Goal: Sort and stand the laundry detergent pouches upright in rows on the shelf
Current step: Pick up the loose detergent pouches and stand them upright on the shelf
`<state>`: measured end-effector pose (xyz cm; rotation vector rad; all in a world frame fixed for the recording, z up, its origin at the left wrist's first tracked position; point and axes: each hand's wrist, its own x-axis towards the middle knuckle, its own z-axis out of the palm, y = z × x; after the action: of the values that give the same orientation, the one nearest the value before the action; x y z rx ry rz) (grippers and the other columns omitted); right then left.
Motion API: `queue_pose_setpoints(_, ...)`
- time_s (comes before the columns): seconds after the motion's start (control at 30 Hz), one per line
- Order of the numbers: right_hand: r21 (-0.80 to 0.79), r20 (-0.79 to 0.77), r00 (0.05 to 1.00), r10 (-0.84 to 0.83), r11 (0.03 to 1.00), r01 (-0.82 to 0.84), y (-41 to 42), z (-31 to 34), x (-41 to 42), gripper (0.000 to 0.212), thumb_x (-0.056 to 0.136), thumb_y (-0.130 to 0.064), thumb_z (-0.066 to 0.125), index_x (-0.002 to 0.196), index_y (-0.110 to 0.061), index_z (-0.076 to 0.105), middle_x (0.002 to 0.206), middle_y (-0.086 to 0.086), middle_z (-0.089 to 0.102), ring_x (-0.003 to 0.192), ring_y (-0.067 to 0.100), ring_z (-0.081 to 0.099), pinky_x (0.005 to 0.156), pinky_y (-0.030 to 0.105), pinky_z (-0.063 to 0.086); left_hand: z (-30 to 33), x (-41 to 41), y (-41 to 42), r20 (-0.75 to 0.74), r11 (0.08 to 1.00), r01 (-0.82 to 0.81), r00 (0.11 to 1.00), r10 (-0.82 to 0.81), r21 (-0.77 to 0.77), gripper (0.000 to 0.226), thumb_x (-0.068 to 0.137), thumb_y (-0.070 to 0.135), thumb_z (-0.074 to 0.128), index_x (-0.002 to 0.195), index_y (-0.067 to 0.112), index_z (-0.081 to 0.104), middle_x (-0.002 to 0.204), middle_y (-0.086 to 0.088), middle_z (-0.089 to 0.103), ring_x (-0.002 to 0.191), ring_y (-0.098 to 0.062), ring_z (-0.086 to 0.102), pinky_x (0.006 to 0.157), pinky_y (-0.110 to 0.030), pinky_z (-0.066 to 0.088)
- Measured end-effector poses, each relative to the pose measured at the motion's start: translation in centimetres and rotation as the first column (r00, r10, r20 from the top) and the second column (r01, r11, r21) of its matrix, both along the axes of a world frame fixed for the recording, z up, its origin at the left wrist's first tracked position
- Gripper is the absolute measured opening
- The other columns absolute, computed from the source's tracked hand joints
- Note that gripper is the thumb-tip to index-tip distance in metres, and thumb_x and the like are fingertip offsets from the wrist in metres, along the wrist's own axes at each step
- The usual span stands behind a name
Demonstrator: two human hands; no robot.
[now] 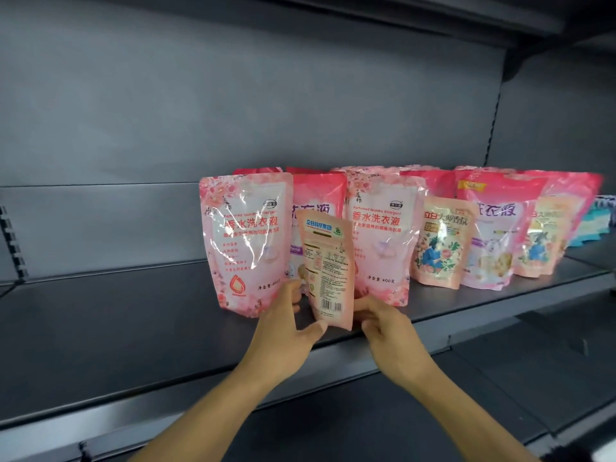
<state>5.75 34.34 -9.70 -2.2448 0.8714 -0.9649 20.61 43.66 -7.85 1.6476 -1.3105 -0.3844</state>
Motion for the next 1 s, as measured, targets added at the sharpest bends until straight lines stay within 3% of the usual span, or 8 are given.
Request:
queue_pose_setpoints(0.1,0.012,0.065,0.998,-0.025,1.0,0.024,-0.6,0.6,-1.3,0.042,0.089,0.005,0.044,0.123,-0.019,0.054,0.115,-0.01,0.06,0.106,0.003,0.055,0.083,0.002,0.04,0.2,-1.0,-0.6,-0.044,1.0,-0.018,0.999,0.018,-0.005,0.073,0.083,0.017,0.07,0.139,0.028,0.026,0.123,0.023,0.042,0.111,0.004,0.041,0.091,-0.013,0.031)
queue_pose_setpoints(0.27,-0.049,0.157,0.987,0.044,0.998,-0.037,-3.2,1.8,-3.0,0.045,0.088,-0.003,0.056,0.128,-0.022,0.048,0.118,-0.009,0.057,0.107,0.005,0.055,0.089,0.015,0.041,0.3,-2.9,-2.7,-0.112,0.99,-0.134,0.985,0.128,-0.041,0.083,0.072,0.02,0.078,0.124,0.041,0.018,0.111,0.026,0.044,0.099,0.014,0.046,0.072,0.005,0.035)
queue_pose_setpoints(0.37,-0.1,0.16,0.979,0.124,0.989,-0.109,-5.1,2.0,-3.6,0.046,0.087,-0.007,0.06,0.128,-0.023,0.048,0.119,-0.011,0.056,0.11,0.003,0.054,0.089,0.009,0.039,-0.1,-4.3,-4.3,-0.121,0.974,-0.222,0.969,0.215,-0.041,0.109,0.057,0.044,0.083,0.137,0.046,0.009,0.14,0.015,0.037,0.126,-0.001,0.041,0.101,-0.023,0.041)
queue_pose_setpoints(0.43,-0.145,0.19,0.971,0.146,0.982,-0.12,-6.2,2.1,-4.1,0.045,0.085,-0.004,0.06,0.125,-0.022,0.05,0.116,-0.012,0.057,0.107,-0.001,0.053,0.086,0.002,0.038,-0.2,-5.1,-5.1,-0.133,0.951,-0.309,0.944,0.302,-0.031,0.113,0.047,0.053,0.08,0.134,0.053,0.008,0.143,0.014,0.037,0.127,-0.007,0.045,0.099,-0.04,0.048)
queue_pose_setpoints(0.6,-0.113,0.369,0.919,0.141,0.988,-0.106,-8.9,2.4,-5.8,0.033,0.083,-0.001,0.062,0.109,-0.02,0.056,0.105,-0.01,0.059,0.096,-0.001,0.056,0.081,0.013,0.044,-0.1,-5.8,-5.8,-0.196,0.901,-0.434,0.884,0.423,-0.011,0.071,0.079,0.004,0.068,0.131,0.025,0.024,0.117,0.005,0.055,0.098,-0.006,0.058,0.077,-0.021,0.053)
queue_pose_setpoints(0.73,-0.096,0.422,0.902,0.089,0.994,-0.053,-11.3,2.1,-7.0,0.033,0.084,-0.004,0.063,0.108,-0.024,0.052,0.11,-0.007,0.054,0.098,0.005,0.053,0.084,0.015,0.038,0.3,-5.8,-5.0,-0.34,0.904,-0.428,0.853,0.397,-0.017,0.052,0.08,-0.017,0.048,0.121,0.015,0.05,0.112,0.0,0.067,0.101,-0.01,0.065,0.065,-0.011,0.052)
queue_pose_setpoints(0.93,0.002,0.528,0.844,-0.09,0.994,0.105,-13.9,0.8,-9.4,0.048,0.083,-0.003,0.064,0.125,-0.015,0.041,0.131,0.002,0.036,0.126,0.022,0.04,0.102,0.032,0.037,1.0,-6.4,-5.5,-0.501,0.904,-0.401,0.818,0.282,-0.147,0.051,0.081,-0.017,0.056,0.118,0.017,0.056,0.104,-0.003,0.073,0.096,-0.017,0.07,0.072,-0.026,0.059)
queue_pose_setpoints(1.0,0.035,0.546,0.829,-0.116,0.993,0.115,-14.5,0.9,-10.0,0.061,0.081,0.004,0.063,0.132,-0.011,0.034,0.136,0.005,0.029,0.124,0.014,0.04,0.102,0.025,0.038,1.1,-6.9,-6.1,-0.492,0.903,-0.392,0.83,0.264,-0.177,0.046,0.079,-0.014,0.064,0.11,0.02,0.059,0.094,0.002,0.075,0.088,-0.013,0.072,0.068,-0.025,0.059)
